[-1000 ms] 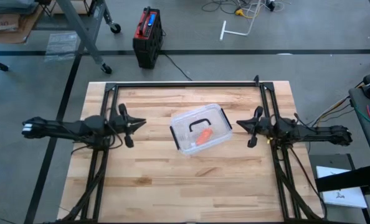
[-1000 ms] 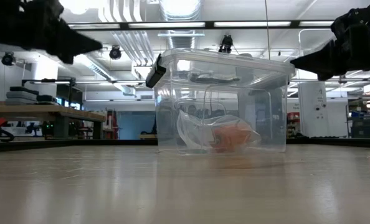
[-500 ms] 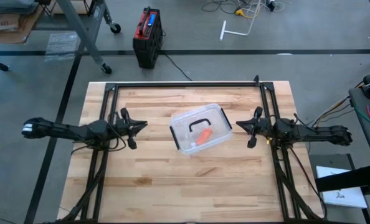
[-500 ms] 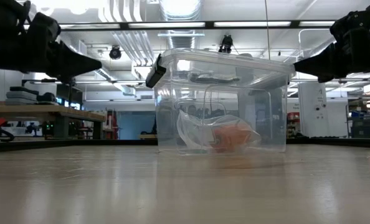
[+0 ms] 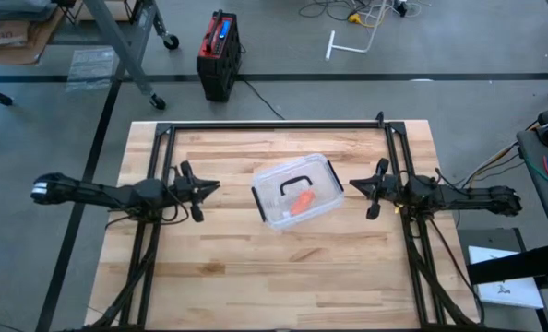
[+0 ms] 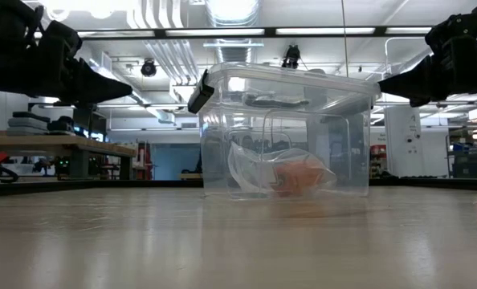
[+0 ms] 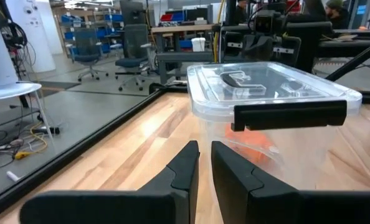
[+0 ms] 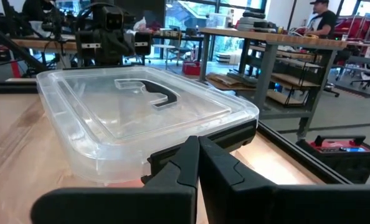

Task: Roll bandage
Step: Return to Home Position

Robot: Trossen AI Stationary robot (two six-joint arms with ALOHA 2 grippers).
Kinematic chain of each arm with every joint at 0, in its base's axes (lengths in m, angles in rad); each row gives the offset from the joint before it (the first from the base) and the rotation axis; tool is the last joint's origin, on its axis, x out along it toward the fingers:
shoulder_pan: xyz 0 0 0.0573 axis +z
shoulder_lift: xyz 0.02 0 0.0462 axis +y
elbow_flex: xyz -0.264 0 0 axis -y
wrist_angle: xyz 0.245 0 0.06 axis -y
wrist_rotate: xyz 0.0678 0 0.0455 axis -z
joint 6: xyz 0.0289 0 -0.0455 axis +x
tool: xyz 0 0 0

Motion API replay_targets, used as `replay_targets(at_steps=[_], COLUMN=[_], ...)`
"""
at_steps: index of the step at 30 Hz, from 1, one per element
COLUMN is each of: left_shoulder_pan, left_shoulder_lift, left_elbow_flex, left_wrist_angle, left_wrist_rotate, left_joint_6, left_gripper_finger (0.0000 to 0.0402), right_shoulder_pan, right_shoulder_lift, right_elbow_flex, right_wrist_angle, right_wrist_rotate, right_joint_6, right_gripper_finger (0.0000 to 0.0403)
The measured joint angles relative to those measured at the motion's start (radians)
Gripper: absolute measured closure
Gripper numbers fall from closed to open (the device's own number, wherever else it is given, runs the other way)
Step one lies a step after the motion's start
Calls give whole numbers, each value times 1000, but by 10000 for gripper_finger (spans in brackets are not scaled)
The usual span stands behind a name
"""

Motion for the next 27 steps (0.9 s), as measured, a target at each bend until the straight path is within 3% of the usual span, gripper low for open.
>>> replay_targets(at_steps=[27], left_shoulder_pan=[0], left_shoulder_lift=[129], left_elbow_flex=[1], left_wrist_angle=[1], left_wrist_rotate=[1], left_joint_6=[1], left_gripper_finger=[365], right_shoulder_pan=[0], right_shoulder_lift=[0], right_elbow_flex=[0], right_wrist_angle=[0], right_wrist_rotate=[0], right_joint_6=[-1], right_gripper_finger=[401])
